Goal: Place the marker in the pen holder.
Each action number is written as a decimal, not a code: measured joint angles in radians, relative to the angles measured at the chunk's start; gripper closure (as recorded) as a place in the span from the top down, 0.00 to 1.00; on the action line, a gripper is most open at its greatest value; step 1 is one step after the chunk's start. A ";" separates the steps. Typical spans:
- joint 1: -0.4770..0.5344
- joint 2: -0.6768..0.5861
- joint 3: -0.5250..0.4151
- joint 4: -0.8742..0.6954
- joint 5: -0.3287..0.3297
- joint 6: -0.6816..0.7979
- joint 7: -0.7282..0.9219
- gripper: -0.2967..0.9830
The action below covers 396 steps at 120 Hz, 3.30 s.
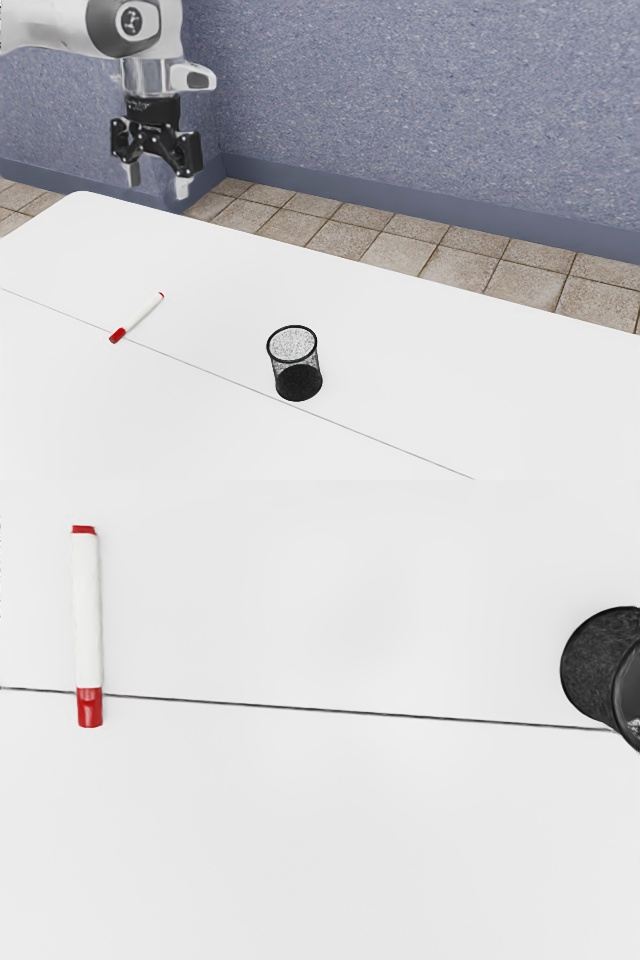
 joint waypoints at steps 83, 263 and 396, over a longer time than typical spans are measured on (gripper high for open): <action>0.002 0.030 0.158 -0.420 0.004 0.606 0.141 0.77; 0.012 0.354 0.319 -0.424 -0.140 0.876 0.425 0.52; 0.028 0.368 0.312 -0.401 -0.144 0.893 0.422 0.24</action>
